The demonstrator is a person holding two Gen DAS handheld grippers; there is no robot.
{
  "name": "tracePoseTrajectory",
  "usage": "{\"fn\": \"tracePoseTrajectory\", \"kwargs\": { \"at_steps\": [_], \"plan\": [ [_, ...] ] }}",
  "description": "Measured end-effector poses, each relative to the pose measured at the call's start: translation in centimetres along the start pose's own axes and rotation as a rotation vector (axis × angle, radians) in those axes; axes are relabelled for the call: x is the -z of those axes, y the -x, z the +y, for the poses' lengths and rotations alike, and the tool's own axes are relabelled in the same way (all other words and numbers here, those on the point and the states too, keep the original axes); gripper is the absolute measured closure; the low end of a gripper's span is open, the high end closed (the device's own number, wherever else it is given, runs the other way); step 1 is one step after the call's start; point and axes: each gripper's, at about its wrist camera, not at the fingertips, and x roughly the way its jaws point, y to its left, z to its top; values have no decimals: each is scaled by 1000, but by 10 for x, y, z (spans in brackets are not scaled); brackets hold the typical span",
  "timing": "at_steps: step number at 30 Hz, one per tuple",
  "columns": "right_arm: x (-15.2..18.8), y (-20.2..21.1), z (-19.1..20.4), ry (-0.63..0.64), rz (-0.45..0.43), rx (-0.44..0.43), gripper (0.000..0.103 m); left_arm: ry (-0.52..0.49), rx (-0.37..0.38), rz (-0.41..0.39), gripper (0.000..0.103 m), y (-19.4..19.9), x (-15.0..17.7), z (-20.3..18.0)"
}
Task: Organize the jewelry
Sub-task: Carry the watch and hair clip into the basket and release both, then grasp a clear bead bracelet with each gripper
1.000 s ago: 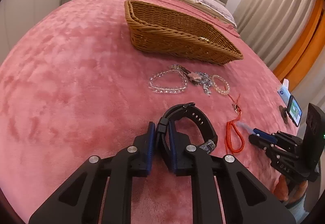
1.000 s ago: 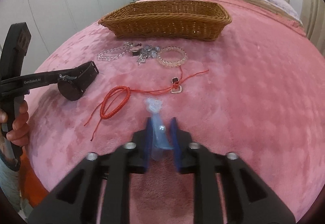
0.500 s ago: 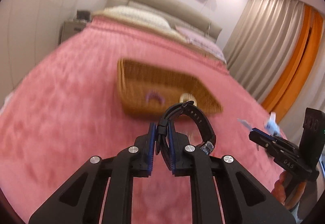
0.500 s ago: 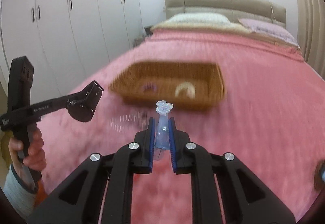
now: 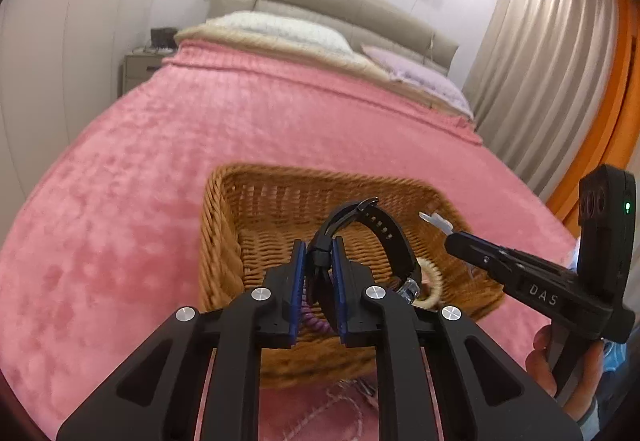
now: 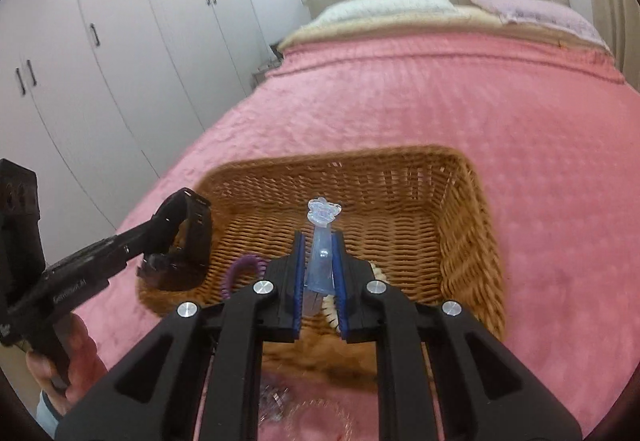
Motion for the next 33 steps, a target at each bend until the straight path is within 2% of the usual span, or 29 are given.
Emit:
{"fn": "tracePoseTrajectory", "kwargs": {
  "at_steps": [4,8,11,13,14,15,17,21,24,28,31,33],
  "plan": [
    [6,-18,-6,-5,46,27,92,-6,-15,43,89,-15,6,4],
    [11,-25,-9,-12,68,61,91,3,-7,49,89,-17,6,7],
    [12,-22,-12,-31,65,50,90,4,10,54,89,-14,7,8],
    [13,-14,-13,-36,51,59,73,10,20,51,82,-10,7,9],
    [14,-8,-13,-38,37,60,53,15,29,42,76,-4,7,10],
    [15,-1,-12,-36,20,60,49,17,32,27,76,3,8,10],
    [19,13,-6,-12,6,49,50,21,46,8,75,18,10,9],
    [35,49,7,21,-26,14,50,21,76,-51,61,58,18,9],
    [52,74,16,58,-47,13,50,24,91,-74,60,87,32,10],
    [73,94,23,85,-61,26,50,20,91,-53,57,100,51,10],
    [80,92,22,89,-50,42,50,20,81,-20,57,95,62,13],
    [84,85,18,75,-25,38,58,24,67,9,57,89,71,16]
  ]
}}
